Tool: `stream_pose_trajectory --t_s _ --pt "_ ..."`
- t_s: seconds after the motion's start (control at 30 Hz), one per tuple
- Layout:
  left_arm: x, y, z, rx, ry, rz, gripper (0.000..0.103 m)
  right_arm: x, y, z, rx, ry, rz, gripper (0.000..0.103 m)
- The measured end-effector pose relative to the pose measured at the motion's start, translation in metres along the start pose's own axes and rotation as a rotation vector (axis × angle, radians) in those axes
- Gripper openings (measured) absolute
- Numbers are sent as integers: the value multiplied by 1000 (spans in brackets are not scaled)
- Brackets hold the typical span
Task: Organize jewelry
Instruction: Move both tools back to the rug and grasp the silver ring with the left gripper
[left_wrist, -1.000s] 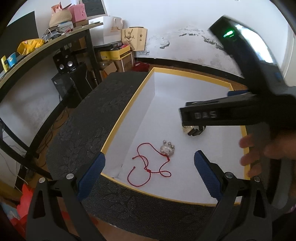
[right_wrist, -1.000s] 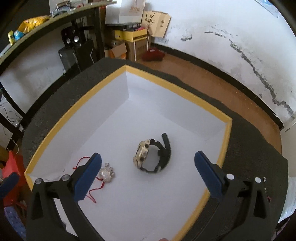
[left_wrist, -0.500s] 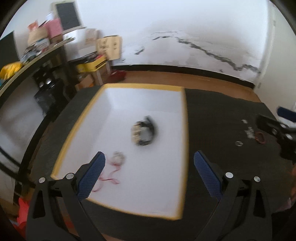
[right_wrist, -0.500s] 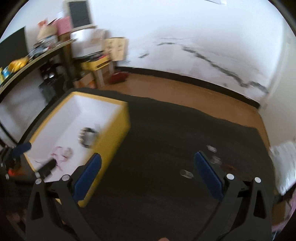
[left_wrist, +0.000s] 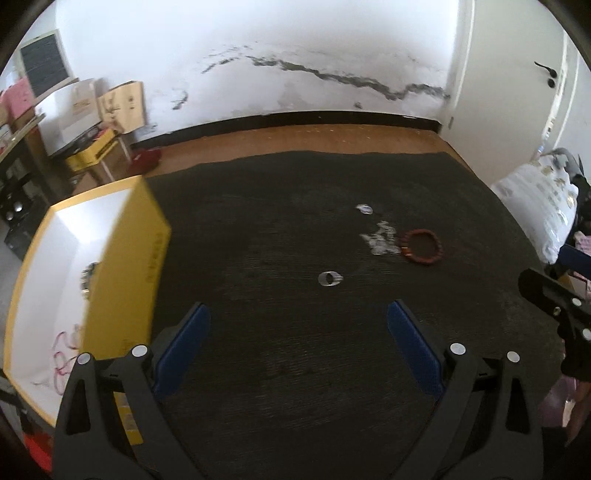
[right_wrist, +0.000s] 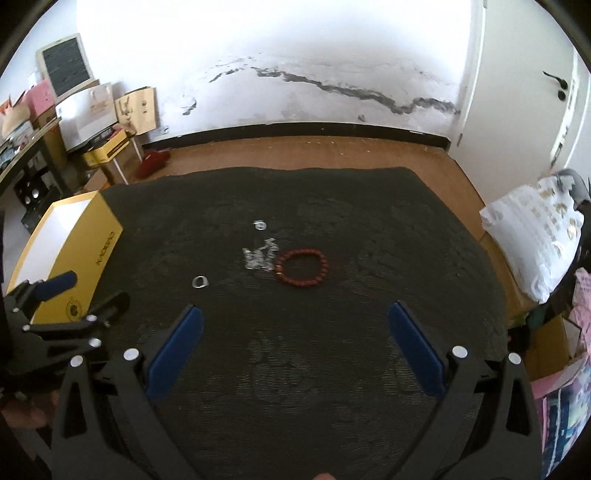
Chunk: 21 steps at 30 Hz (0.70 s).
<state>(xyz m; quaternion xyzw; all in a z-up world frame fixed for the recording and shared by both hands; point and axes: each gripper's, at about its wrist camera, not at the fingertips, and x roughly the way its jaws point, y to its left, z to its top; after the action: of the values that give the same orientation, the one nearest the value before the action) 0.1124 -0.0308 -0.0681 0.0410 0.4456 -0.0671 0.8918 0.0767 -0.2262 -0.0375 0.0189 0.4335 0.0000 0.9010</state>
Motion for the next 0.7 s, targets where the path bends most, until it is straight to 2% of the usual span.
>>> stream_pose_trajectory --t_s 0.17,0.33,0.6,0.7 --pt "12 -20 8 17 3 -1 94 11 -12 2 5 -3 -4 97" --pt "33 -18 9 12 12 14 94 27 -19 1 13 -2 0 97" --pt "110 -10 -10 -36 78 8 94 55 -25 3 32 8 22 97" --pt "126 -8 -13 -58 92 -2 94 69 -25 0 31 19 27 97"
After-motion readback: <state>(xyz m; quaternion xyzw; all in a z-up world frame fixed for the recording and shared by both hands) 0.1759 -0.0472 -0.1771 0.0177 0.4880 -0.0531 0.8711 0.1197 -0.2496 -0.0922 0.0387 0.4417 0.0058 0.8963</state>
